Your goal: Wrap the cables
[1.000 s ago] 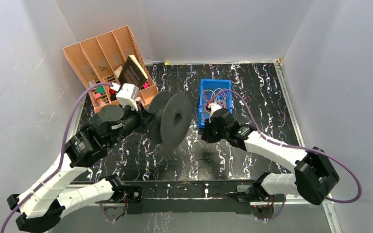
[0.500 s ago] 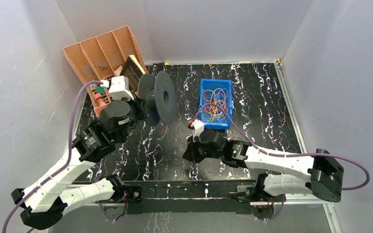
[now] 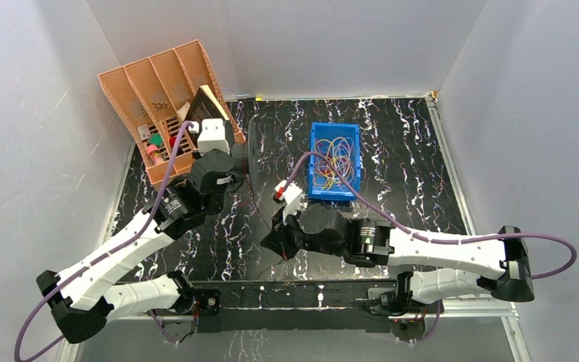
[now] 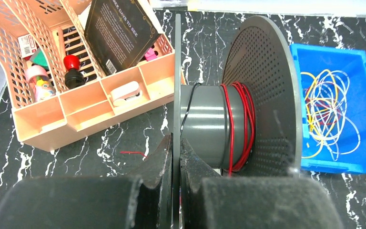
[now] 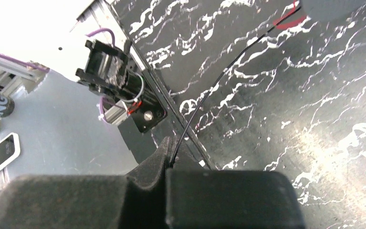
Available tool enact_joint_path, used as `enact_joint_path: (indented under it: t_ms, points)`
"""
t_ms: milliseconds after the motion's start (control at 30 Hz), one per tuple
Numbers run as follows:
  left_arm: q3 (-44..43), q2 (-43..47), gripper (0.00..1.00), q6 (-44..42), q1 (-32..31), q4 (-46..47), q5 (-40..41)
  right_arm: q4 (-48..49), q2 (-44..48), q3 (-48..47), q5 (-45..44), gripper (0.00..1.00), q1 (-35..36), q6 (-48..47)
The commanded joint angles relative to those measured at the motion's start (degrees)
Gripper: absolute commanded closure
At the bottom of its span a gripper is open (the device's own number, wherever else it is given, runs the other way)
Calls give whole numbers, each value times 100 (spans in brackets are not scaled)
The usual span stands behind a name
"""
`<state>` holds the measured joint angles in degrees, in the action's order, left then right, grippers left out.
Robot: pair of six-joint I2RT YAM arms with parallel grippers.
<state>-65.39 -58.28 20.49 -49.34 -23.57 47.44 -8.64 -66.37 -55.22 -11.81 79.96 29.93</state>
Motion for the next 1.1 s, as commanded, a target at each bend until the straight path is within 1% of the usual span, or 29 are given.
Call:
enact_joint_path:
  t_ms: [0, 300, 467, 600, 833, 1067]
  points:
    - [43, 38, 100, -178, 10, 266, 179, -270, 158, -682, -505, 100, 85, -384]
    - [204, -2, 100, -581, 5, -223, -568, -943, 73, -1920, -1314, 100, 90, -1148]
    - [298, 61, 100, -937, 12, -455, -1399, -1272, -143, -2502, -2199, 100, 55, -1876]
    - [215, 18, 100, -1151, 4, -769, -1962, -1443, -338, -2800, -2332, 100, -196, -2254]
    - [171, 304, 100, -1441, 9, -1112, -2739, -1659, -482, -2872, -2306, 100, -986, -2616]
    - [-31, 619, 100, -1461, 5, -1383, -3481, -1621, -352, -2315, -2248, 100, -1848, -2617]
